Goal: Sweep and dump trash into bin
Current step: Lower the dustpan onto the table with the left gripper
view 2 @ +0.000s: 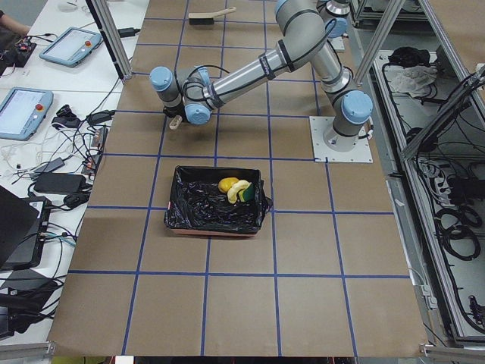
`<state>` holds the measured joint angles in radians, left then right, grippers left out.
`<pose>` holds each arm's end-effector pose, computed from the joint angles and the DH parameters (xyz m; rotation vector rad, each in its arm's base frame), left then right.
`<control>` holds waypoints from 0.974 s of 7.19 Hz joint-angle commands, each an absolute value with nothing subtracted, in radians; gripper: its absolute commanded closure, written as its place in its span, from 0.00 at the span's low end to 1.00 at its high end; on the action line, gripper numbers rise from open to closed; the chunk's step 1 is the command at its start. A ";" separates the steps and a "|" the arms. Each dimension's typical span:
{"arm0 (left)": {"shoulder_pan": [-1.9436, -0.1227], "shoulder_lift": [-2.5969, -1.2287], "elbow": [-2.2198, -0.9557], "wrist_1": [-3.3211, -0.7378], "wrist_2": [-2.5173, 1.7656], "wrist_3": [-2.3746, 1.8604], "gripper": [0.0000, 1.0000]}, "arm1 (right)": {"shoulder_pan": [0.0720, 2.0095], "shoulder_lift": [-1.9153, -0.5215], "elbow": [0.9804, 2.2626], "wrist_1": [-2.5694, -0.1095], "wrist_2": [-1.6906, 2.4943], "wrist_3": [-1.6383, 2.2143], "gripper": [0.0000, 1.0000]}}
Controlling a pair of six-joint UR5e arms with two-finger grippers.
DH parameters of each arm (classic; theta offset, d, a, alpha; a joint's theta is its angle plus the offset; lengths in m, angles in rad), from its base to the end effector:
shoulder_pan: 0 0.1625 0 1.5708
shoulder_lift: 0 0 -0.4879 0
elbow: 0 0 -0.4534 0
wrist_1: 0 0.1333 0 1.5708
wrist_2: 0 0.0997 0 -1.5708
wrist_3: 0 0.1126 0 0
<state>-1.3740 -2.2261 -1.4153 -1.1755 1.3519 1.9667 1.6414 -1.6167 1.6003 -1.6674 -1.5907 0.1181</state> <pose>-0.0016 -0.7987 0.2123 -2.2640 -1.8747 0.2129 0.1690 -0.5321 0.5567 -0.0760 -3.1264 0.1790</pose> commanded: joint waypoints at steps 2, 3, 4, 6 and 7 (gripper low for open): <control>-1.362 -2.203 -1.414 -1.174 1.353 1.977 1.00 | 1.641 -1.617 1.601 -1.666 -1.591 0.120 0.00; -1.355 -2.207 -1.419 -1.175 1.348 1.977 1.00 | 1.641 -1.618 1.603 -1.664 -1.592 0.120 0.00; -1.350 -2.212 -1.423 -1.178 1.342 1.970 1.00 | 1.641 -1.618 1.603 -1.663 -1.592 0.120 0.00; -1.339 -2.207 -1.425 -1.186 1.338 1.915 1.00 | 1.641 -1.620 1.601 -1.666 -1.592 0.120 0.00; -1.339 -2.201 -1.425 -1.189 1.339 1.898 1.00 | 1.641 -1.623 1.601 -1.663 -1.594 0.120 0.00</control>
<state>-1.3411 -2.2072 -1.4242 -1.1847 1.3389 1.9259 1.6414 -1.6198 1.6021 -1.6646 -1.5926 0.1196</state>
